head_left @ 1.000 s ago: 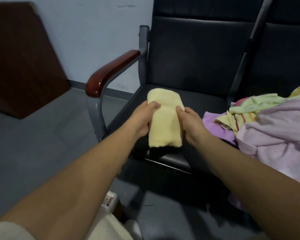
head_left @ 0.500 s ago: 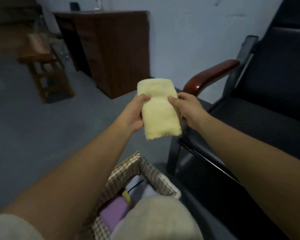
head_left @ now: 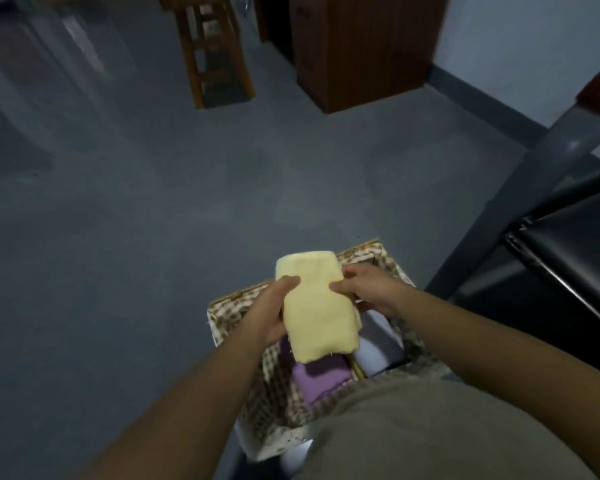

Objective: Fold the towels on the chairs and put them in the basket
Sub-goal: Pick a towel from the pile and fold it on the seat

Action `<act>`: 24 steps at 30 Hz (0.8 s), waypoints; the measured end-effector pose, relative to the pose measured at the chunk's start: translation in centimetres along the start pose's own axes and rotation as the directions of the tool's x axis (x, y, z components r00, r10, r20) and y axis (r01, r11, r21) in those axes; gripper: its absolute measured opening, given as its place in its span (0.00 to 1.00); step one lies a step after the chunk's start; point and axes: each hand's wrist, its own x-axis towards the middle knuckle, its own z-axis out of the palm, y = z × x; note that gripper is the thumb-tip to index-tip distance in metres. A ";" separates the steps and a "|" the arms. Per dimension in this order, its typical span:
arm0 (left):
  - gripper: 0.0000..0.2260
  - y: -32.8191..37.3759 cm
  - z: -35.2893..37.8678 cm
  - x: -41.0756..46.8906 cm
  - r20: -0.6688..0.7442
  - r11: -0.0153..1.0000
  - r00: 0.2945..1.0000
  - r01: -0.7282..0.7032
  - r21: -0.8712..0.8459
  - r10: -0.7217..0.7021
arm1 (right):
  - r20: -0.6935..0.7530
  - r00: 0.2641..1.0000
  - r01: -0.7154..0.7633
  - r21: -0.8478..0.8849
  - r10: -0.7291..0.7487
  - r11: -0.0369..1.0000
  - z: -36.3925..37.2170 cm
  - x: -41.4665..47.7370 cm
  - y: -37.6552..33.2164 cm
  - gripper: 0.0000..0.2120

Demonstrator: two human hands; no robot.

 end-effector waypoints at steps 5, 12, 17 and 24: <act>0.17 -4.3 -3.7 0.1 -0.034 0.997 0.998 0.060 -0.049 -0.062 | 0.113 0.991 -0.066 -0.013 0.067 0.998 2.9 1.3 3.4 0.12; 0.16 -9.3 -8.8 3.1 -0.379 0.988 0.921 0.128 0.084 -0.087 | 0.141 0.985 -0.068 -0.194 0.096 0.979 6.5 4.7 6.7 0.10; 0.23 -10.2 -10.5 6.3 -0.658 0.816 0.733 0.270 0.512 0.171 | 0.141 0.990 0.067 -0.359 -0.017 0.931 9.7 8.7 9.8 0.24; 0.24 -12.6 -6.1 7.8 -0.197 0.018 0.890 0.208 0.978 0.411 | 0.397 0.917 0.392 -0.886 -0.032 0.247 8.3 11.2 16.6 0.35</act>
